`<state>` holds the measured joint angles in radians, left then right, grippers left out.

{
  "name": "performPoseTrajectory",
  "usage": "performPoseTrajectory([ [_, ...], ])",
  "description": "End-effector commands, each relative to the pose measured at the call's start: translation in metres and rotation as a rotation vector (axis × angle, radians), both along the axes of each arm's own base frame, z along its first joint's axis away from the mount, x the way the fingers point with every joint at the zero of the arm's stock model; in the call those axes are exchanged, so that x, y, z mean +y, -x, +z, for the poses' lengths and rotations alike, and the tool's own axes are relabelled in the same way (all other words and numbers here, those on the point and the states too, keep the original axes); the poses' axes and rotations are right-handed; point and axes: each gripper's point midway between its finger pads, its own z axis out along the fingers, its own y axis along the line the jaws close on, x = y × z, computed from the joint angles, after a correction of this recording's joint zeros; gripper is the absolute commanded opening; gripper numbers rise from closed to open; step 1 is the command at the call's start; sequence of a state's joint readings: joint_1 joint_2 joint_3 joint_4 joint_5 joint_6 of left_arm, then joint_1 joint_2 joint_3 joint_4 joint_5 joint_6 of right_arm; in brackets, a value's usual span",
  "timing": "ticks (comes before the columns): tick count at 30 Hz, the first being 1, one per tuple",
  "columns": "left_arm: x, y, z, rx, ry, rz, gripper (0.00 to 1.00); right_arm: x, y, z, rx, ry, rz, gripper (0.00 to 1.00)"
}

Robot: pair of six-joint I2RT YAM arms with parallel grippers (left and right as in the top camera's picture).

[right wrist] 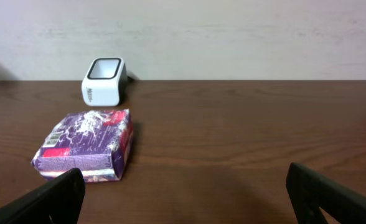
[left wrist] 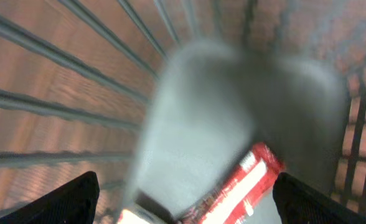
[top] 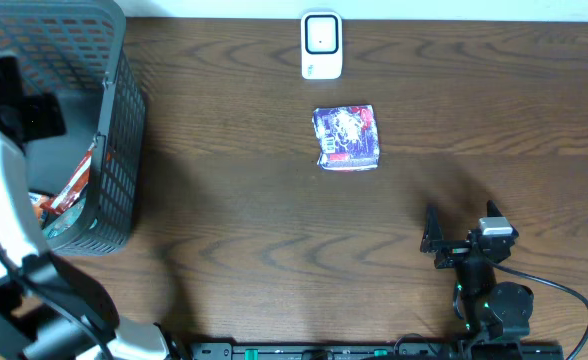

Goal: Scan the item barcode
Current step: 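Move the left gripper back into the basket above the red wrapper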

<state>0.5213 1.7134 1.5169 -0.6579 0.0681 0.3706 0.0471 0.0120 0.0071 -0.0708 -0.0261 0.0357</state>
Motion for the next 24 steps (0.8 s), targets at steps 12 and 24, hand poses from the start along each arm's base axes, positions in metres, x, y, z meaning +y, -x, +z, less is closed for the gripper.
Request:
performPoseTrajectory([
  [12,-0.029,0.016,-0.091,0.248,0.232,0.119,0.84,-0.003,0.000,-0.001,-0.001,0.015,-0.011,0.99],
  [24,-0.042,0.026,-0.117,0.329,0.273,0.126,0.80,-0.003,0.000,-0.001,-0.001,0.015,-0.011,0.99],
])
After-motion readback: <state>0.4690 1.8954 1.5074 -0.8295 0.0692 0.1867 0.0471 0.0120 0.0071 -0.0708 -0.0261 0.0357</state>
